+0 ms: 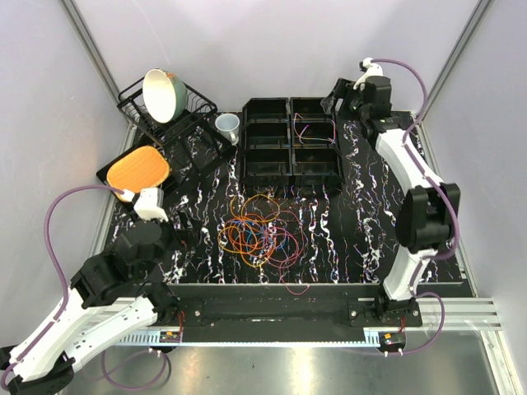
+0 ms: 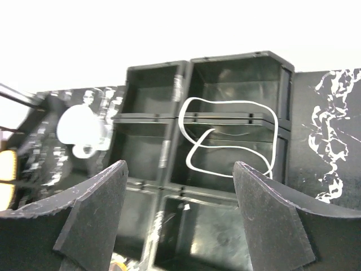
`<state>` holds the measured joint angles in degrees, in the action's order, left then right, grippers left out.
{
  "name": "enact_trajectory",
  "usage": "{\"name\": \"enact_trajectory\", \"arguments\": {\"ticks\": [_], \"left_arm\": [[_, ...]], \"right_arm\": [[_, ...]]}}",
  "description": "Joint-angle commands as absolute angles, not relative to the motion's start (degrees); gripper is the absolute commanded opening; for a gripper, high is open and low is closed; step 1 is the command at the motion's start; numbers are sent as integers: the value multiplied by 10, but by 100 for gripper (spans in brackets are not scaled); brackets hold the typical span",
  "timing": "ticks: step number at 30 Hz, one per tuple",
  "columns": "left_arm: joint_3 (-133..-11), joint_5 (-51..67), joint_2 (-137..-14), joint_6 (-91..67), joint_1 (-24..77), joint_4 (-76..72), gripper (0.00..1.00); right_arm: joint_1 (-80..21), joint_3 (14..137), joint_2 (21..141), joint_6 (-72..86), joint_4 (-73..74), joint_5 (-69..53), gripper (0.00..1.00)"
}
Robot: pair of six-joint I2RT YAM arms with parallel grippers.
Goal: Untangle the cables
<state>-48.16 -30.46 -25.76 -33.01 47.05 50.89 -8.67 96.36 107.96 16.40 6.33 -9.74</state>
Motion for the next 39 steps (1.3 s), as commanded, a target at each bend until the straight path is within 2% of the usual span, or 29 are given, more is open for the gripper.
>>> {"name": "enact_trajectory", "arguments": {"ticks": [1, 9, 21, 27, 39], "left_arm": [[-480, -314, -272, -327, 468, 482, 99], [-478, -306, -347, -363, 468, 469, 98], [-409, -307, -519, -420, 468, 318, 93], [-386, -302, -597, -428, 465, 241, 87], [-343, -268, -675, -439, 455, 142, 80]], "right_arm": [[-91, 923, 998, 200, 68, -127, 81], [-116, 820, 887, 248, 76, -140, 81], [-122, 629, 722, 323, 102, -183, 80], [-122, 602, 687, 323, 115, -202, 80], [-121, 597, 679, 316, 127, -216, 80]]}}
